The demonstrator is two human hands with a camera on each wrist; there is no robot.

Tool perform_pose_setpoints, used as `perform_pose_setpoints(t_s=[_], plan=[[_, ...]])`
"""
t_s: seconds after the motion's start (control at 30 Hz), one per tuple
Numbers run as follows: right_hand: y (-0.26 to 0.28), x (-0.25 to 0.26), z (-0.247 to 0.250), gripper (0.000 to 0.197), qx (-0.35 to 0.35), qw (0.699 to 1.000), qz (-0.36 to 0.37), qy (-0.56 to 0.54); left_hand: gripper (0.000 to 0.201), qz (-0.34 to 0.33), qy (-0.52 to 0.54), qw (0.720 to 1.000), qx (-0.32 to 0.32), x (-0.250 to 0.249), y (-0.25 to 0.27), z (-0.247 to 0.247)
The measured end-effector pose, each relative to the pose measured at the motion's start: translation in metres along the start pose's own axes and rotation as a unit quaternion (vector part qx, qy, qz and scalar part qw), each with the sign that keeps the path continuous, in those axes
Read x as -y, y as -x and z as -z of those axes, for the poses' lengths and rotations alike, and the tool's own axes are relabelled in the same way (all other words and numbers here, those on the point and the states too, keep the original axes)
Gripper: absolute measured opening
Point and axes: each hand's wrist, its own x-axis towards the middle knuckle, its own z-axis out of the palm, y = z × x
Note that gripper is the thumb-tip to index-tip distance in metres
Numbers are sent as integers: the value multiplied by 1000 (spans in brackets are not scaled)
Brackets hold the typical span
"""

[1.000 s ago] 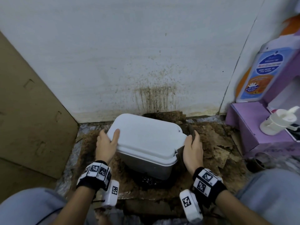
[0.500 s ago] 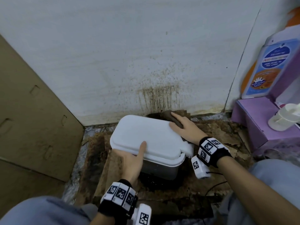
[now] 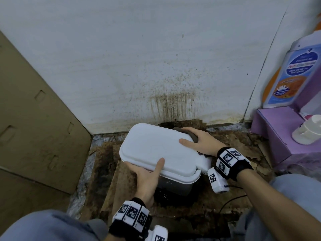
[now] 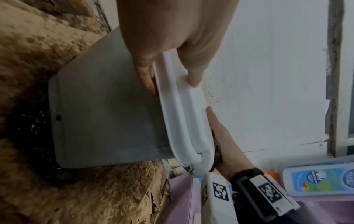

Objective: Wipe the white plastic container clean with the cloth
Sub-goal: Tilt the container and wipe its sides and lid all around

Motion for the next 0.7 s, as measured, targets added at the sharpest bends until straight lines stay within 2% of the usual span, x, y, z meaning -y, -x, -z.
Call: perform_pose_setpoints(t_s=[0.13,0.23,0.47,0.7], plan=[[7,2,-7,63,3,1000,-8,-13,129,-21,-17,999,26,-3,-6,10],[17,3,-15,71,-9,999,-33,-35,123,-30,-42,998,48,-9,-20,23],[42,11,-42,93,-106,985,-110,-83,102,-23,-66,989,133,-30,-47,33],[75,37,-84,81,-216,952,-201,-82,90,4,-129,971,201,-36,-71,31]])
